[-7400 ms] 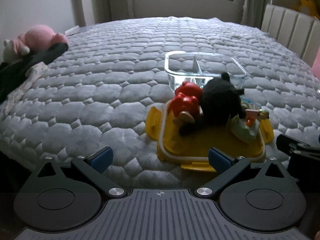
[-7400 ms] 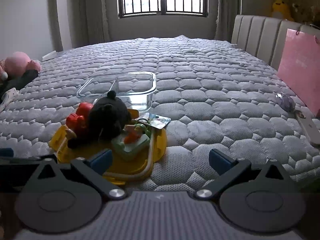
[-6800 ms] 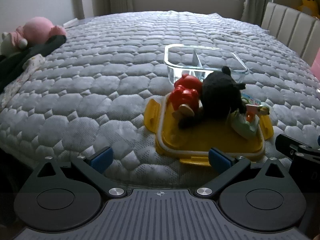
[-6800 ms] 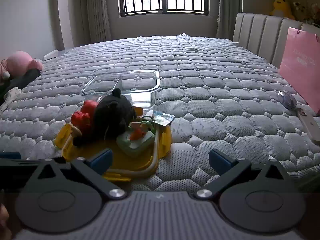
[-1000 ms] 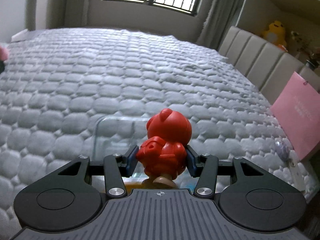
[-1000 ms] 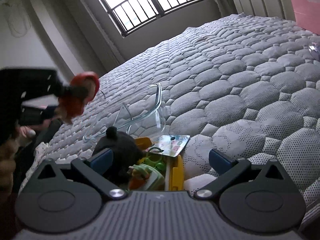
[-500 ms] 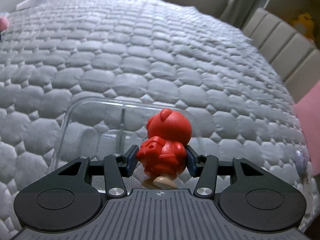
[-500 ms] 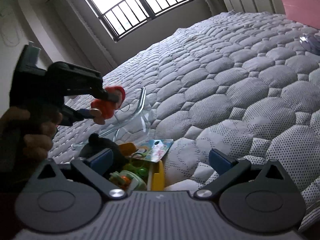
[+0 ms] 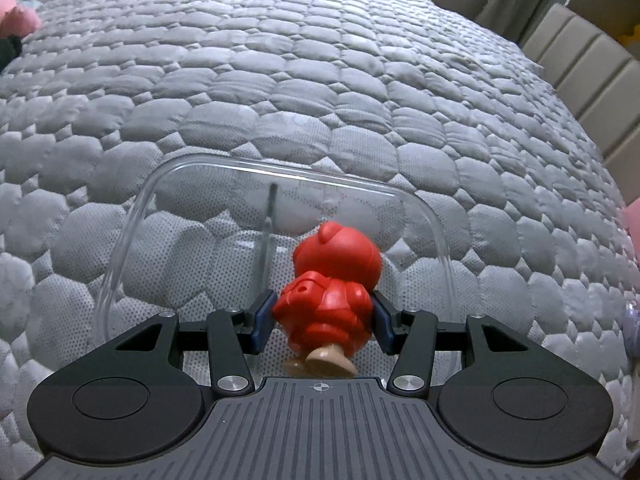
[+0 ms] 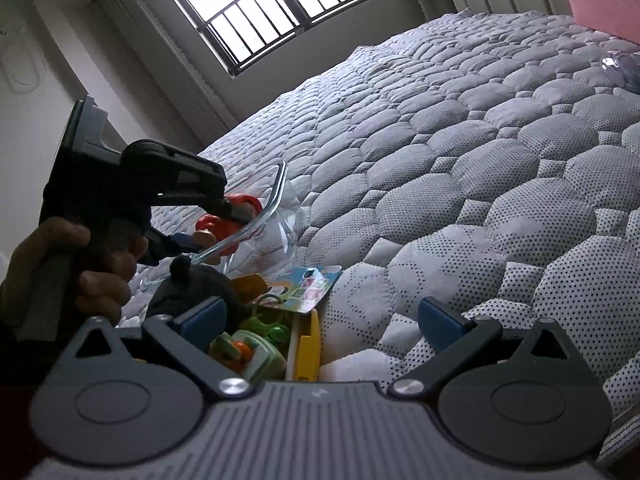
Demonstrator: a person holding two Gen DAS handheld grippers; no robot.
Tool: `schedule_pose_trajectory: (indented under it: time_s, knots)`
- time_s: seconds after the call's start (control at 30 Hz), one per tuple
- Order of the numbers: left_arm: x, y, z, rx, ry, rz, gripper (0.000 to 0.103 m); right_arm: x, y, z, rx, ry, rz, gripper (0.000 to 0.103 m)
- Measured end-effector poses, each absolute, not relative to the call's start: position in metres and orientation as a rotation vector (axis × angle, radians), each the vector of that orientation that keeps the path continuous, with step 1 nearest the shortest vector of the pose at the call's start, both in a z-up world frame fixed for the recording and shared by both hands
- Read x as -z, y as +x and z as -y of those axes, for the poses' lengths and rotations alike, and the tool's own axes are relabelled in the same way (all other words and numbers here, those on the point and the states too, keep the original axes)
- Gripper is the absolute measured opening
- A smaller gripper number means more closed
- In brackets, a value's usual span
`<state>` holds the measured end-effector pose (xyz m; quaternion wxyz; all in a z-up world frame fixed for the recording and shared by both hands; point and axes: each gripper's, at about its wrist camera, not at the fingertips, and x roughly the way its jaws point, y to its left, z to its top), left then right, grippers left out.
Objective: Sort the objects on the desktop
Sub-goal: 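Lower the red figure into the glass container and open the left tool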
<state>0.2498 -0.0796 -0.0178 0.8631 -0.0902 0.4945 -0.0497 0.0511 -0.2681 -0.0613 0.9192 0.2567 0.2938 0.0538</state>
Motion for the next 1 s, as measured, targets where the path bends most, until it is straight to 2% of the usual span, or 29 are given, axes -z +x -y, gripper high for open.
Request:
schedule_pose_trajectory:
  time_s: [0.1,0.27,0.3,0.33,0.4,0.63,0.73,0.9,1.0]
  knots:
    - [0.016,0.247,0.077,0.116,-0.204,-1.034,0.055,0.056,0.052,0.262,-0.106,0.499,-0.6,0.103]
    - [0.005,0.238,0.071,0.151,-0.233,-1.011,0.062,0.046,0.053,0.252,-0.099,0.451,-0.593,0.103]
    - [0.002,0.234,0.069,0.161,-0.235,-1.002,0.065,0.045,0.053,0.25,-0.098,0.442,-0.592,0.103]
    - [-0.003,0.228,0.066,0.167,-0.231,-0.986,0.073,0.043,0.053,0.248,-0.096,0.432,-0.59,0.103]
    - [-0.013,0.213,0.059,0.175,-0.221,-0.942,0.082,0.039,0.054,0.244,-0.093,0.413,-0.587,0.103]
    - [-0.033,0.148,0.008,0.214,-0.195,-0.836,0.093,0.026,0.055,0.23,-0.083,0.346,-0.577,0.103]
    - [-0.024,0.121,-0.02,0.225,-0.203,-0.836,0.094,0.02,0.056,0.224,-0.079,0.317,-0.573,0.103]
    - [0.013,0.102,-0.054,0.275,-0.302,-0.948,0.094,0.019,0.068,0.204,-0.089,0.242,-0.61,0.103]
    - [0.026,0.094,-0.061,0.31,-0.322,-0.986,0.094,0.02,0.077,0.19,-0.097,0.193,-0.638,0.095]
